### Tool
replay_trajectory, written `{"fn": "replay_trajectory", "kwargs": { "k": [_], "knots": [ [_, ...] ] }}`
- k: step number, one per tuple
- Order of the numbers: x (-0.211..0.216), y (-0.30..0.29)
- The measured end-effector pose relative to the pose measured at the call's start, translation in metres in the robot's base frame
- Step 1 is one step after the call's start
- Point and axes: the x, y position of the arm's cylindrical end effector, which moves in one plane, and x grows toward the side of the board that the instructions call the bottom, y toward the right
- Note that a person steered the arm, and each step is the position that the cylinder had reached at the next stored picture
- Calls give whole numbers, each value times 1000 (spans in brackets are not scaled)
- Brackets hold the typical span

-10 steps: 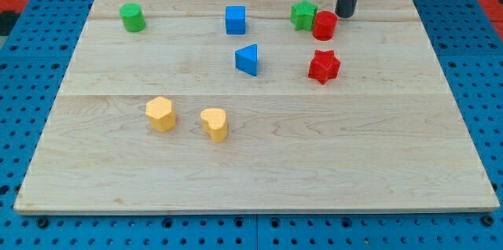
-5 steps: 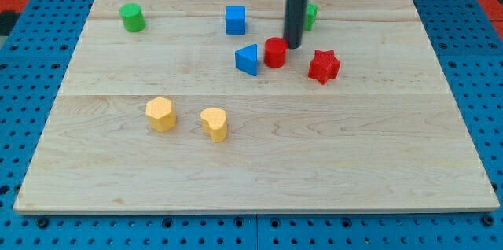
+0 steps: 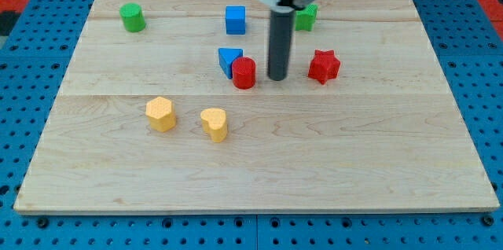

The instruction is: Move the red circle to the top of the yellow hexagon

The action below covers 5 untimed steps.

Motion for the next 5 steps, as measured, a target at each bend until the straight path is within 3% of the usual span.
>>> {"fn": "replay_trajectory", "kwargs": {
  "k": [1, 5],
  "knots": [
    [-2, -68],
    [5, -79]
  ]
}}
